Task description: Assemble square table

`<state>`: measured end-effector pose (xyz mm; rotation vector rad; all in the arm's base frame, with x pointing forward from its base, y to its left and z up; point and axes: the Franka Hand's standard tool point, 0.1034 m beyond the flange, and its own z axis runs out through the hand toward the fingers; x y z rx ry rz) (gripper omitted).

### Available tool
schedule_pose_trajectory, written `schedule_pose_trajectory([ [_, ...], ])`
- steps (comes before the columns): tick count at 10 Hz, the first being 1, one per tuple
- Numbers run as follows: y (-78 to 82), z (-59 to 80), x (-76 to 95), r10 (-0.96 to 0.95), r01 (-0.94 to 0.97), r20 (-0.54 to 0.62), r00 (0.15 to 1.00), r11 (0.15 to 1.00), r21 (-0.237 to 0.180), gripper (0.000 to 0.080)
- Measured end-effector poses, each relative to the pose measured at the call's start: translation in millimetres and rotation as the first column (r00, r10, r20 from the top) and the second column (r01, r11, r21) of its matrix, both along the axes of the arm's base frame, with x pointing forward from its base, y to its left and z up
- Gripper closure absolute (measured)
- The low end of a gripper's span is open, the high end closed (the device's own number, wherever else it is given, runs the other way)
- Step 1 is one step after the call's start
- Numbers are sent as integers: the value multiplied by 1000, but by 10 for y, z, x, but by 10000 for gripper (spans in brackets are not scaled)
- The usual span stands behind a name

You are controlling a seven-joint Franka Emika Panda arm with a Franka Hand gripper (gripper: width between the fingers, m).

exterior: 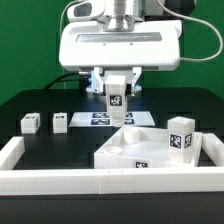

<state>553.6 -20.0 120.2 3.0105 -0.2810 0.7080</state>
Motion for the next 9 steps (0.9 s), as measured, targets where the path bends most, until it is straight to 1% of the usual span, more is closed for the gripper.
schedule_pose_trajectory([
  [2,-5,-16,-5,0,0,-2,1000,1000,-1,509],
  [3,-47,-91,-2,-3,3,5,1000,1000,-16,509],
  [4,-63,-127,26,-4,4,5,1000,1000,-20,509],
  [5,-66,-125,55,-2,3,24,1000,1000,-29,509],
  [6,-57,-128,61,-1,1,22,1000,1000,-28,509],
  [7,-82,-83,102,2,3,89,996,998,-56,509],
  [8,-88,-125,97,8,1,117,993,997,-75,509],
  [9,-54,-168,99,10,-4,89,996,998,-64,509],
])
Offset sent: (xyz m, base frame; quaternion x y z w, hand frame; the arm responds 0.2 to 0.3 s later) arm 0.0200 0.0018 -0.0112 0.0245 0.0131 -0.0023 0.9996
